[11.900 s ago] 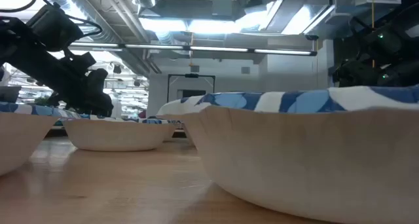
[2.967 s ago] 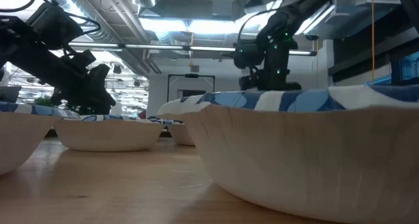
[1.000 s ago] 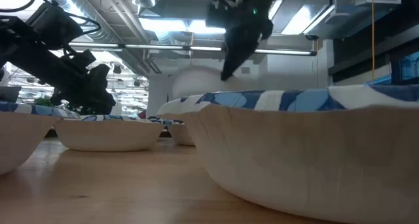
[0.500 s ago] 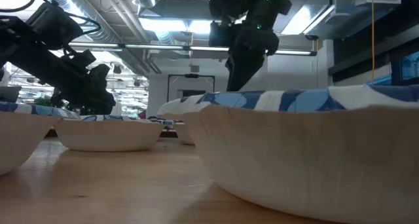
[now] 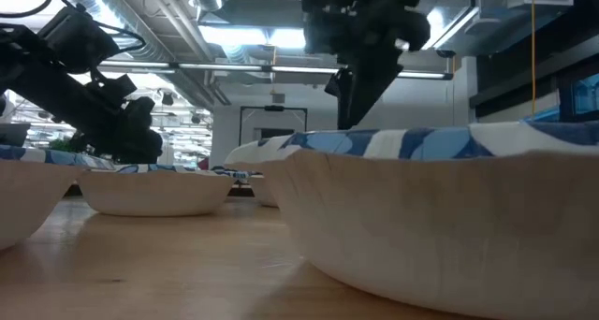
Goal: Nest bowls inside each other
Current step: Stack the white and blue bowl on the white and blue bowl on the table
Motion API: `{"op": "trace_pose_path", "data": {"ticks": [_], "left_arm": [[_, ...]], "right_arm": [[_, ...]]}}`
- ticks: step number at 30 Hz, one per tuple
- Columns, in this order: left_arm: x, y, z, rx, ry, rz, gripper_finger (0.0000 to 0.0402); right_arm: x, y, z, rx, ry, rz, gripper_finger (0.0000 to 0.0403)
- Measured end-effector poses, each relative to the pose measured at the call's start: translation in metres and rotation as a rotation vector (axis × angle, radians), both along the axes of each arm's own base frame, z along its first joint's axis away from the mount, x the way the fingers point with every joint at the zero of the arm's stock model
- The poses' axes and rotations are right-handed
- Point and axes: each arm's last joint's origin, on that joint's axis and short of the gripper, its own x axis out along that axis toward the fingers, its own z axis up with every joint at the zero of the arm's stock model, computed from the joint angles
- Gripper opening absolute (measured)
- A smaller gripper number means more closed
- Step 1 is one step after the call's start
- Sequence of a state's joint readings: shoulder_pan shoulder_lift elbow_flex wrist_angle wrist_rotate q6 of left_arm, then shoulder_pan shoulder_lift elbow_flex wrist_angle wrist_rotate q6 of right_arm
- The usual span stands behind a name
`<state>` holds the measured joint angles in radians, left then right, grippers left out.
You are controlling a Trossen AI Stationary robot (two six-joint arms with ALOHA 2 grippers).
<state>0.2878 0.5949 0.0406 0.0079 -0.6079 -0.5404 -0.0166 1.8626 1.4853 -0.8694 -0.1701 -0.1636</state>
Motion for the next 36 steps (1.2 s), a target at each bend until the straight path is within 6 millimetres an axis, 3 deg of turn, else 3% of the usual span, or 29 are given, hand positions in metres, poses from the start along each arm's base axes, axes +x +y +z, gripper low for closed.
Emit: {"op": "trace_pose_path", "data": {"ticks": [6,18,25,30,36], "left_arm": [[0.001,-0.001,0.0,-0.026,-0.012,-0.036,0.0163],[0.003,-0.003,-0.001,-0.078,-0.04,-0.098,0.0163],[0.003,-0.003,-0.001,-0.092,-0.044,-0.12,0.0163],[0.003,-0.004,-0.001,-0.101,-0.047,-0.136,0.0163],[0.004,-0.004,-0.001,-0.117,-0.052,-0.162,0.0163]], "right_arm": [[-0.001,0.028,0.0,0.045,0.011,0.055,0.0174],[-0.007,0.064,0.0,0.069,0.046,0.06,0.0174],[-0.009,0.098,0.001,0.102,0.018,0.063,0.0174],[-0.01,0.115,-0.01,0.089,-0.052,0.04,0.0174],[-0.017,0.116,-0.032,0.078,-0.023,-0.034,0.0174]]}}
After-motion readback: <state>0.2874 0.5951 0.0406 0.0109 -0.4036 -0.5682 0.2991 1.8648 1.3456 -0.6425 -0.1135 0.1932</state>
